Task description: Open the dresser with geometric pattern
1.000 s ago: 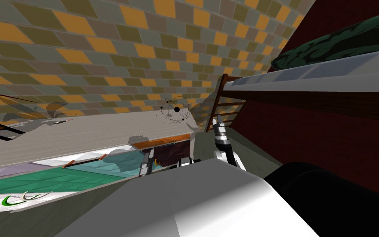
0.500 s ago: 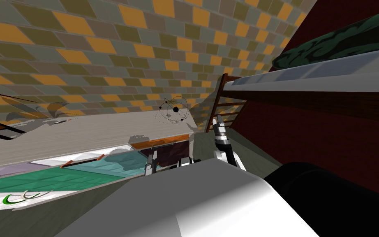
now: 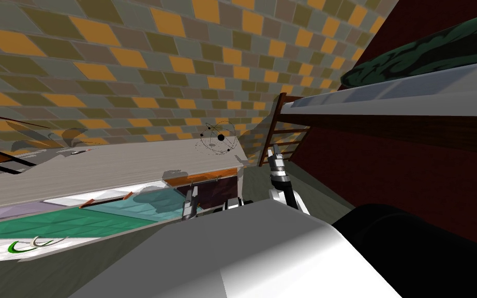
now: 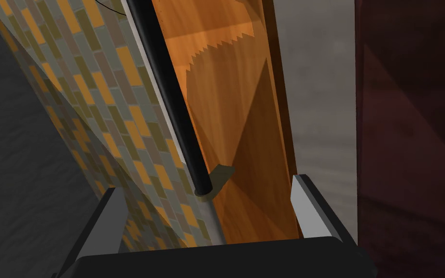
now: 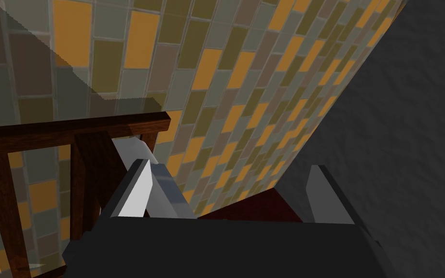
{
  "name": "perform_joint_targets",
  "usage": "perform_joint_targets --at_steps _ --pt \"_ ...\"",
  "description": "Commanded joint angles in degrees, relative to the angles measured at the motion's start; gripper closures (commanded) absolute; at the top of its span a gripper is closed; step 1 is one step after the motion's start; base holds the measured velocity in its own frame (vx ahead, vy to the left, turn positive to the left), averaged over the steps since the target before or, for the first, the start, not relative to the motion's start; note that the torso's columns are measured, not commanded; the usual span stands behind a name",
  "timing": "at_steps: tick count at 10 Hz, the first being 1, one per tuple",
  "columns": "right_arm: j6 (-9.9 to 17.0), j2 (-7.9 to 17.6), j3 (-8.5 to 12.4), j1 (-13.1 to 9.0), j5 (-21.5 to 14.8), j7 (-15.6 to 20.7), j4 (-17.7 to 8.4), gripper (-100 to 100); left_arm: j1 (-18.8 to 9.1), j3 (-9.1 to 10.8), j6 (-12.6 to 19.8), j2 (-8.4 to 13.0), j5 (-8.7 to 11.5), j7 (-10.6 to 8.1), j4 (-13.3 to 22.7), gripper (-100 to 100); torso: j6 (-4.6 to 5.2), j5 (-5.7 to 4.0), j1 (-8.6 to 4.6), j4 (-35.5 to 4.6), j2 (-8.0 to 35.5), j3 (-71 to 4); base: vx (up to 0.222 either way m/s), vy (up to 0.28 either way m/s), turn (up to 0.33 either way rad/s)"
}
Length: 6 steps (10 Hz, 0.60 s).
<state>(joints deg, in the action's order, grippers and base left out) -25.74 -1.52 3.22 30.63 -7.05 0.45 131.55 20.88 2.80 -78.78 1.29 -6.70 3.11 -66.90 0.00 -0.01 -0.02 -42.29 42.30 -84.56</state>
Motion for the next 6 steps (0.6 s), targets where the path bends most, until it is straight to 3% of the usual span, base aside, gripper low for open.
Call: perform_joint_targets --at_steps 1,2,3,4,6 --pt "0.0 0.0 0.0 0.0 0.0 0.0 0.0 0 -1.3 0.22 2.95 0.38 0.23 -0.37 -1.59 -100 0.0 0.0 0.01 0.0 -0.02 -0.01 -0.021 -0.014 0.004" --pt "0.0 0.0 0.0 0.0 0.0 0.0 0.0 0 -1.97 0.32 4.69 0.62 0.36 -0.6 -2.71 -100 0.0 0.01 0.03 0.01 -0.04 -0.02 -0.022 -0.017 0.008" --pt "0.0 0.0 0.0 0.0 0.0 0.0 0.0 0 -1.63 0.29 3.64 0.53 0.31 -0.49 -2.12 -100 0.0 0.01 0.02 0.01 -0.03 -0.02 -0.012 -0.009 0.004" --pt "0.0 0.0 0.0 0.0 0.0 0.0 0.0 0 -0.96 0.16 2.08 0.26 0.16 -0.26 -1.04 100 0.01 0.0 0.03 0.0 -0.06 -0.03 0.012 0.009 -0.013" --pt "0.0 0.01 0.01 0.01 0.0 0.0 0.0 0 -0.3 0.05 0.35 0.02 0.03 -0.02 0.07 100 0.0 0.02 0.08 0.03 -0.1 -0.06 0.026 0.017 -0.008"
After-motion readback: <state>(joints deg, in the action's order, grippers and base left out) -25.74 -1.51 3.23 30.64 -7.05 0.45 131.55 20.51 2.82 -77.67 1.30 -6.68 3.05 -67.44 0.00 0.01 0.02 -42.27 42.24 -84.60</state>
